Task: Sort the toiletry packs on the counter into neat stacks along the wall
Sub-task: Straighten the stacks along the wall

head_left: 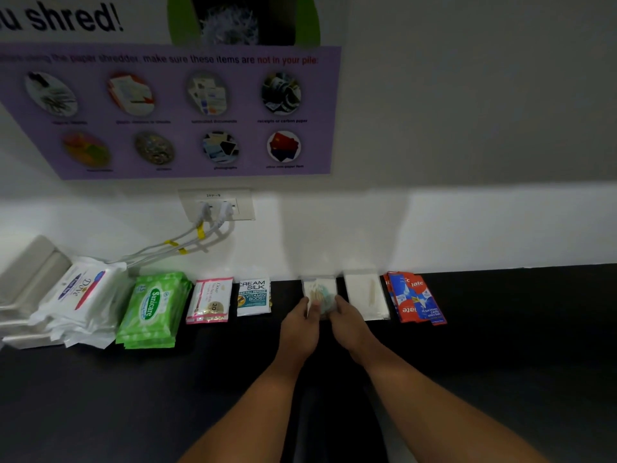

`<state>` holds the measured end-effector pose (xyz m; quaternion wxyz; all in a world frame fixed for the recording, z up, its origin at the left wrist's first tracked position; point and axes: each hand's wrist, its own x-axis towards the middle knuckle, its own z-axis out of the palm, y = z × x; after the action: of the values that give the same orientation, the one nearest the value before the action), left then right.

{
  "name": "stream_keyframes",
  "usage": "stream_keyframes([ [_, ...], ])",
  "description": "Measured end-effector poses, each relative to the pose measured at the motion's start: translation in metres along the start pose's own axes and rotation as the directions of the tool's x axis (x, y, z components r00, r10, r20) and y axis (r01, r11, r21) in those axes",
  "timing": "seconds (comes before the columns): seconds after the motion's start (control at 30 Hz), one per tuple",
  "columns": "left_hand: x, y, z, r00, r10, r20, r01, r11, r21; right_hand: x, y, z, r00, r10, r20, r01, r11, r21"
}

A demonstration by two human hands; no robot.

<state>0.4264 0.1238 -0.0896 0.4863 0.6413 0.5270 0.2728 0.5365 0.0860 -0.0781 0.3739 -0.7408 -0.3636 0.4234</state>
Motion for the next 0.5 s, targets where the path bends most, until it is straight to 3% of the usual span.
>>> stream_keyframes([
  [0.13,-0.002,0.002,0.000,1.000,-0.022,-0.006,0.022,1.000,-0.001,-0.003,-0.008,-0.004,1.000,0.027,-0.007,-0.027,1.000,-0.007],
  [0.27,-0.015,0.000,-0.008,0.998,0.054,-0.044,-0.053,0.998,0.025,-0.012,-0.017,-0.001,1.000,0.013,-0.022,-0.015,0.994,-0.105],
  [0.4,-0.024,-0.007,-0.034,0.983,0.110,-0.148,-0.096,0.991,0.095,-0.026,-0.030,0.019,0.997,-0.064,-0.053,0.048,0.964,-0.262],
  [0.5,-0.022,-0.018,-0.065,0.976,0.088,-0.200,-0.057,0.986,0.157,-0.032,-0.042,0.046,0.994,-0.101,-0.035,0.088,0.958,-0.273],
])
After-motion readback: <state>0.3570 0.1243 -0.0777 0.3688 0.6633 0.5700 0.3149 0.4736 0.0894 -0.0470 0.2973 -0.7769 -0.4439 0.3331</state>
